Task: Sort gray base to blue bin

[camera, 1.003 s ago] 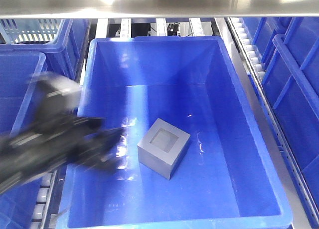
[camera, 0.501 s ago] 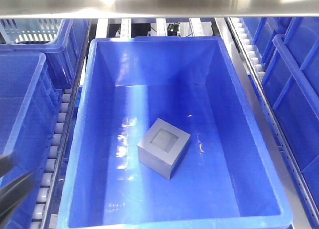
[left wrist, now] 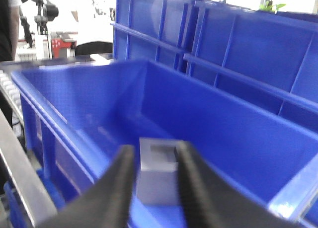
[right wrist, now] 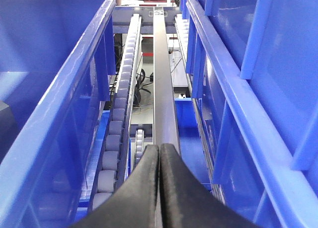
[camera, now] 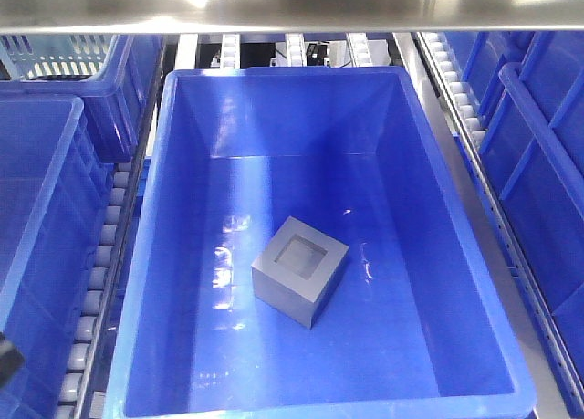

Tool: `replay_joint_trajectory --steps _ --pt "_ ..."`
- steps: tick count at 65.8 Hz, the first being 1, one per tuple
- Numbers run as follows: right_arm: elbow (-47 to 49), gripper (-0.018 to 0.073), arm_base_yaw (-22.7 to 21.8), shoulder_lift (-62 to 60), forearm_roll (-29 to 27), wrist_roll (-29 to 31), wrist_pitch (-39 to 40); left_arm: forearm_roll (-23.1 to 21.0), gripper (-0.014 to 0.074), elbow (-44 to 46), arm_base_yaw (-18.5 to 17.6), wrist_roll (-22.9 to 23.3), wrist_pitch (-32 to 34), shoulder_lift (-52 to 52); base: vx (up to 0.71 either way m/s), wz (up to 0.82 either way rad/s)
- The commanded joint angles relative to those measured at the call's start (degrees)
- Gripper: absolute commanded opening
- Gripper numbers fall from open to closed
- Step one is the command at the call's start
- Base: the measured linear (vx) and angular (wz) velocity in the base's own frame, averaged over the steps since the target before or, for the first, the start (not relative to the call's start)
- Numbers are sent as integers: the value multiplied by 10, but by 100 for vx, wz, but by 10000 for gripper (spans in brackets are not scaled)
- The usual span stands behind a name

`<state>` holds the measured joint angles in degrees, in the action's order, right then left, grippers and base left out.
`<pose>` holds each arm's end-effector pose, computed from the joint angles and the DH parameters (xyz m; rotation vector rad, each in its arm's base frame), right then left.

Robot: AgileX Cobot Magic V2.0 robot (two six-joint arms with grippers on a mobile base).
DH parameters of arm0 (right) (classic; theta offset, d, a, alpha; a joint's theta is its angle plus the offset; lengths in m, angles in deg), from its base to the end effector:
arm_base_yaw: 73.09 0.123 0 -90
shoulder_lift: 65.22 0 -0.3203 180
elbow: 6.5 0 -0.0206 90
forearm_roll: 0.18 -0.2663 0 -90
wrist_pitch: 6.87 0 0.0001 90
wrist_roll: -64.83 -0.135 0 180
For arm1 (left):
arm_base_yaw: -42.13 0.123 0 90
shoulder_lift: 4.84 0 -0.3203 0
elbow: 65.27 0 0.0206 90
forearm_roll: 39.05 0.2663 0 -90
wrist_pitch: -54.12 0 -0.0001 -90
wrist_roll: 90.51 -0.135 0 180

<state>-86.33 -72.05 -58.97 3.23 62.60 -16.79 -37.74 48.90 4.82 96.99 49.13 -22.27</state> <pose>0.0801 0.0001 0.1825 -0.0240 1.6750 -0.0098 0.0729 -0.0552 0.2747 0.4198 1.5139 -0.5989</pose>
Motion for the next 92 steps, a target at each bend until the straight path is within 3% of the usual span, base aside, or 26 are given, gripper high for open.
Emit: replay_joint_trajectory --steps 1,29,54,77,92 --pt "-8 -9 -3 -7 4 3 42 -5 7 16 -2 1 59 -6 0 0" --pt "-8 -9 -3 -7 4 3 42 -5 -7 16 -2 2 18 -6 0 0" --pt "-8 -9 -3 -7 4 3 42 -3 -7 9 8 -1 34 -6 0 0" --pt "-8 -9 -3 -7 4 3 42 -6 -7 -53 255 -8 88 -6 0 0" --pt "-8 -9 -3 -7 4 3 42 -6 -7 -98 357 -8 114 -6 0 0"
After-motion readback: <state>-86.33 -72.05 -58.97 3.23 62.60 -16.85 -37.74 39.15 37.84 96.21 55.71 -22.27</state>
